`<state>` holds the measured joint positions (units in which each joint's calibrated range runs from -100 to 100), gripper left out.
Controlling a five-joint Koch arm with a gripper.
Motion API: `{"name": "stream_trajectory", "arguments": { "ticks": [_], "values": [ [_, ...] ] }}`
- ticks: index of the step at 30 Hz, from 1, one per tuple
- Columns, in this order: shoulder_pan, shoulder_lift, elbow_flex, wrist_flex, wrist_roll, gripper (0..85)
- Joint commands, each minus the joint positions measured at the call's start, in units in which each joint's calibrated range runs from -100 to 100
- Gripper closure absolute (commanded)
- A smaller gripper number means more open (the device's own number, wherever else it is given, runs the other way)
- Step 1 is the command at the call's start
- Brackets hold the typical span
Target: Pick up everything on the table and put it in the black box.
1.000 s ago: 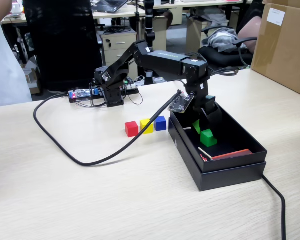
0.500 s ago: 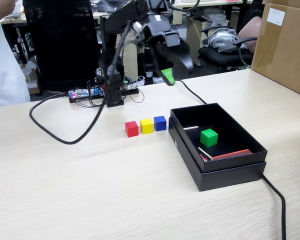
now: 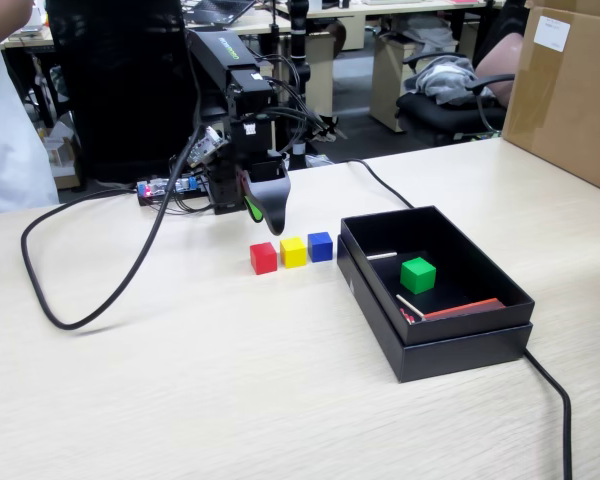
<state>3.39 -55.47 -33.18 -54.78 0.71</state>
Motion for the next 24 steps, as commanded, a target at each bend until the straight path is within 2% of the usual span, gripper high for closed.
{"name": "stream_trajectory", "arguments": {
  "ticks": [1, 14, 22, 24],
  "values": [
    [-0.3, 4.5, 1.1, 3.4, 0.8, 39.2],
    [-1.0, 18.0, 1.3, 6.9, 1.1, 39.4],
    [-1.7, 20.3, 1.2, 6.9, 0.7, 43.5],
    [-1.9, 20.4, 1.3, 6.9, 0.7, 47.0]
  ]
}}
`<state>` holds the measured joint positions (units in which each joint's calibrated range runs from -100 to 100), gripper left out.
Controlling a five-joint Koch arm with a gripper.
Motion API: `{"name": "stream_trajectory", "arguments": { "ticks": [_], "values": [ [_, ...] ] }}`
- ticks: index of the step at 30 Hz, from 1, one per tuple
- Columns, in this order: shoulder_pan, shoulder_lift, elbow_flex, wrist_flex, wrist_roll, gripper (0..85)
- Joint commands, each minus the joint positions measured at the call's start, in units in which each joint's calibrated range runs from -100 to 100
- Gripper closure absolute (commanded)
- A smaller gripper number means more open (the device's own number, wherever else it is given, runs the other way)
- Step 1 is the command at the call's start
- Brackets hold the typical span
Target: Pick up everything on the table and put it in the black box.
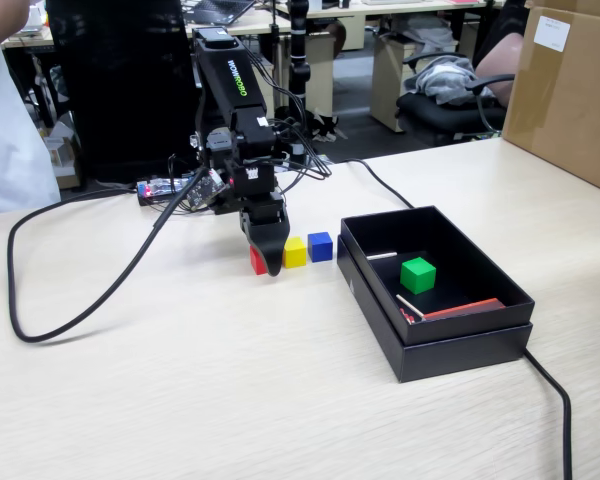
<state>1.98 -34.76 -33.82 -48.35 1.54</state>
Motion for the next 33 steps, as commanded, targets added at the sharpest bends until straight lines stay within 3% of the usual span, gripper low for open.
{"name": "stream_trajectory", "arguments": {
  "ticks": [1, 5, 6, 8, 13, 18, 27, 33],
  "values": [
    [-0.5, -0.2, 1.9, 0.4, -0.1, 49.9],
    [-0.6, -0.1, 2.2, 0.4, -0.1, 63.4],
    [-0.6, 0.0, 2.5, 0.4, 0.0, 70.9],
    [-0.6, -0.1, 3.0, 0.4, 0.0, 75.1],
    [-1.4, -6.4, 9.9, -6.2, -0.7, 75.3],
    [1.3, -7.2, 32.6, -14.7, -0.7, 75.3],
    [9.0, 17.1, 66.3, -19.2, 0.8, 75.3],
    [12.4, 33.4, 70.6, -19.2, 3.9, 75.1]
  ]
}}
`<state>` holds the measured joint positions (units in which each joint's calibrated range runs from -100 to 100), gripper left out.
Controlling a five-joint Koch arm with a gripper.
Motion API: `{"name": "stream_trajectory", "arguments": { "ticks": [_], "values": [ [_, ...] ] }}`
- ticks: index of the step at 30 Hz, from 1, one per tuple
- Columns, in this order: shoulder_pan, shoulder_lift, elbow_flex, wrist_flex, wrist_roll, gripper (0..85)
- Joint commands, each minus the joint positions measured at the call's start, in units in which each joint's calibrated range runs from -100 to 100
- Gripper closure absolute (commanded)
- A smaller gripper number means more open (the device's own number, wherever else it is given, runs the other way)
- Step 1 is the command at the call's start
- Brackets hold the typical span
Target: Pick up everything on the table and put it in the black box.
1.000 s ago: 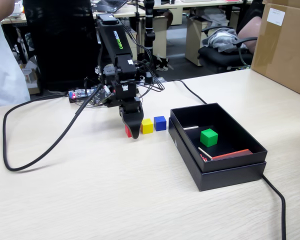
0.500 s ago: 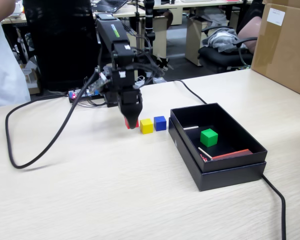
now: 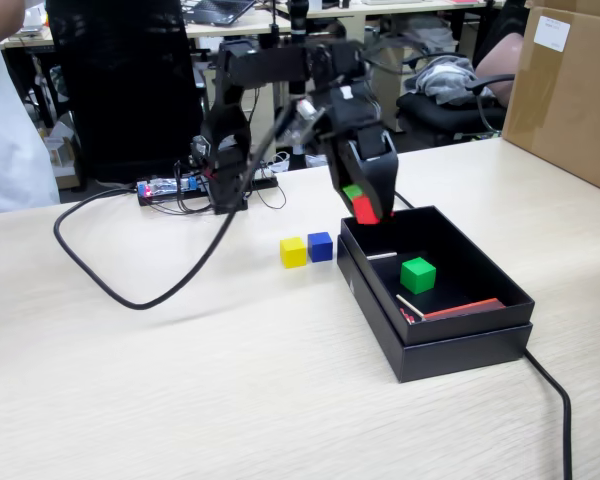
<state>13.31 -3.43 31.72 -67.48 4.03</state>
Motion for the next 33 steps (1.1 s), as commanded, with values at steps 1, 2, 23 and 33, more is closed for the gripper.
{"name": "stream_trajectory", "arguments": {
  "ticks": [1, 2, 23, 33],
  "values": [
    [1.3, 3.1, 5.3, -0.1, 1.7, 75.1],
    [1.7, 4.3, 5.4, -0.1, 2.0, 75.1],
    [3.1, 3.6, -6.7, 3.2, 6.5, 45.0],
    [-1.2, -33.1, -18.2, 6.0, 6.2, 43.5]
  ]
}}
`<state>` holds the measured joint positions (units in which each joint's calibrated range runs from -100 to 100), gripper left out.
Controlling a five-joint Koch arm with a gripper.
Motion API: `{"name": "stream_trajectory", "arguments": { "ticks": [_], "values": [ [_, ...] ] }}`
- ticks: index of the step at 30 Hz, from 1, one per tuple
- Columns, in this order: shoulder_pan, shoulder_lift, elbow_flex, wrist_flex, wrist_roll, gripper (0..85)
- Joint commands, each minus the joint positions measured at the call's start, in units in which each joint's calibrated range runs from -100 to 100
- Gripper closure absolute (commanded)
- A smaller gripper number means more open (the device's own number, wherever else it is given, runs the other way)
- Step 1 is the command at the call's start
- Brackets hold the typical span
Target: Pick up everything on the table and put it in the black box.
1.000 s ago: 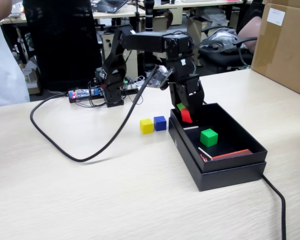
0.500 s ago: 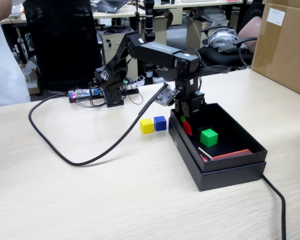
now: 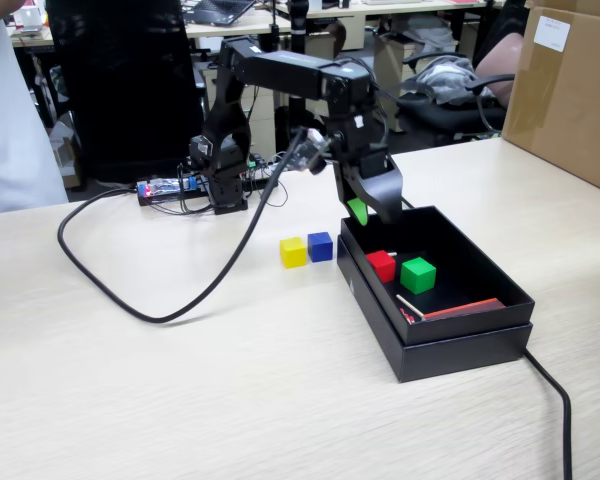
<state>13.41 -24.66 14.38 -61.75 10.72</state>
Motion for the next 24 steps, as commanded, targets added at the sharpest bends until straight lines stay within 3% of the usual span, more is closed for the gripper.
{"name": "stream_trajectory", "arguments": {
  "ticks": [1, 12, 24],
  "values": [
    [-2.4, -17.7, -5.0, 0.1, -1.1, 42.6],
    [-6.6, -34.9, -33.4, 1.2, -3.3, 39.2],
    [-6.4, -16.6, -41.1, 7.7, -3.0, 39.2]
  ]
}}
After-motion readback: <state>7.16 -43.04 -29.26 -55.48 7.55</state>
